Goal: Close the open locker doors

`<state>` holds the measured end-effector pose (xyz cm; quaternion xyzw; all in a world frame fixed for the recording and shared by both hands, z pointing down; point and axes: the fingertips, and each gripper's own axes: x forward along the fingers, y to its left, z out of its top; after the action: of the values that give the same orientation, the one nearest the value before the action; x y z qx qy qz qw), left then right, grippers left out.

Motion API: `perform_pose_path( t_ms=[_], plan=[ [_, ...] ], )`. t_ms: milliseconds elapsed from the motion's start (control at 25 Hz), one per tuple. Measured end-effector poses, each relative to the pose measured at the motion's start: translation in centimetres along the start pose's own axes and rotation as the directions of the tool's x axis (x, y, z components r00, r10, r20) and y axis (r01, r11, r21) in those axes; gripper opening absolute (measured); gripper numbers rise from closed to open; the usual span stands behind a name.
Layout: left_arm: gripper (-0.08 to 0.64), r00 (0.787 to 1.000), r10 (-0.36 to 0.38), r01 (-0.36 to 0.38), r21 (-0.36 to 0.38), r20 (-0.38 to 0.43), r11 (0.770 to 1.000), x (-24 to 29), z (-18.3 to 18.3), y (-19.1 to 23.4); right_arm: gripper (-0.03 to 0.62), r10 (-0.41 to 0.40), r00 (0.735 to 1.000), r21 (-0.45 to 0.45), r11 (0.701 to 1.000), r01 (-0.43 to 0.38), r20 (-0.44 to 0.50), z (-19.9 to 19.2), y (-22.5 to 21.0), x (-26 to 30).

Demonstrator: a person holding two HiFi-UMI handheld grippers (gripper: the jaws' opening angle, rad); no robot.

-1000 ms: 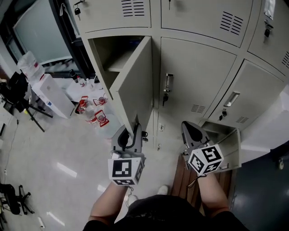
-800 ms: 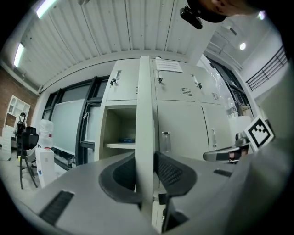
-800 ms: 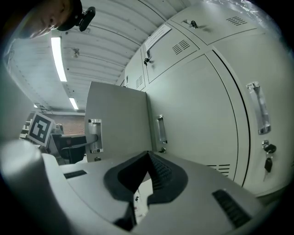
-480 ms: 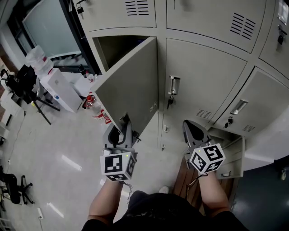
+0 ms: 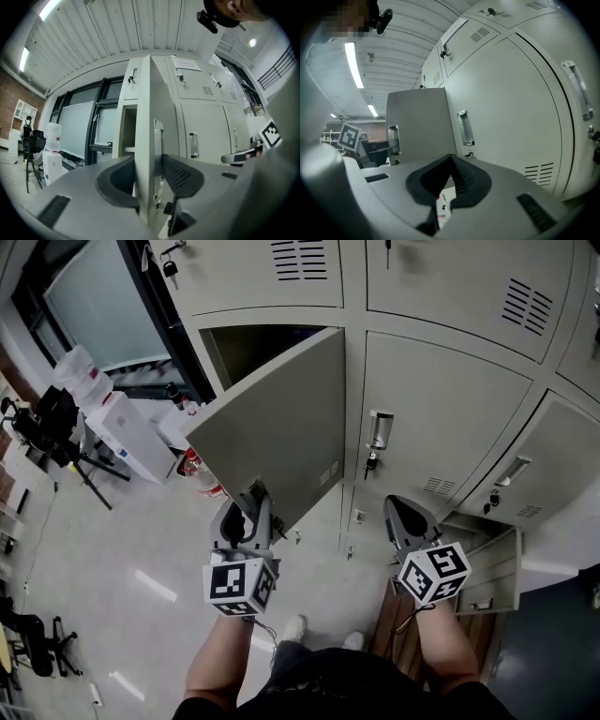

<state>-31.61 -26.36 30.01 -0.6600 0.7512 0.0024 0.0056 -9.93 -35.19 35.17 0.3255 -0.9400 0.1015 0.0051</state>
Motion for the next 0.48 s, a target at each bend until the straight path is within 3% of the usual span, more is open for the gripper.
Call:
perform_pose_path(
  t_ms=[480],
  plan=[
    [0.196,0.998,-0.068,0.068,0.006,-0.003,0.998,3.7,-0.1,5.4,0.000,-0.087,0.996,-0.022,0.996,0.087,0.021,1.1,3.4,3.7]
  ],
)
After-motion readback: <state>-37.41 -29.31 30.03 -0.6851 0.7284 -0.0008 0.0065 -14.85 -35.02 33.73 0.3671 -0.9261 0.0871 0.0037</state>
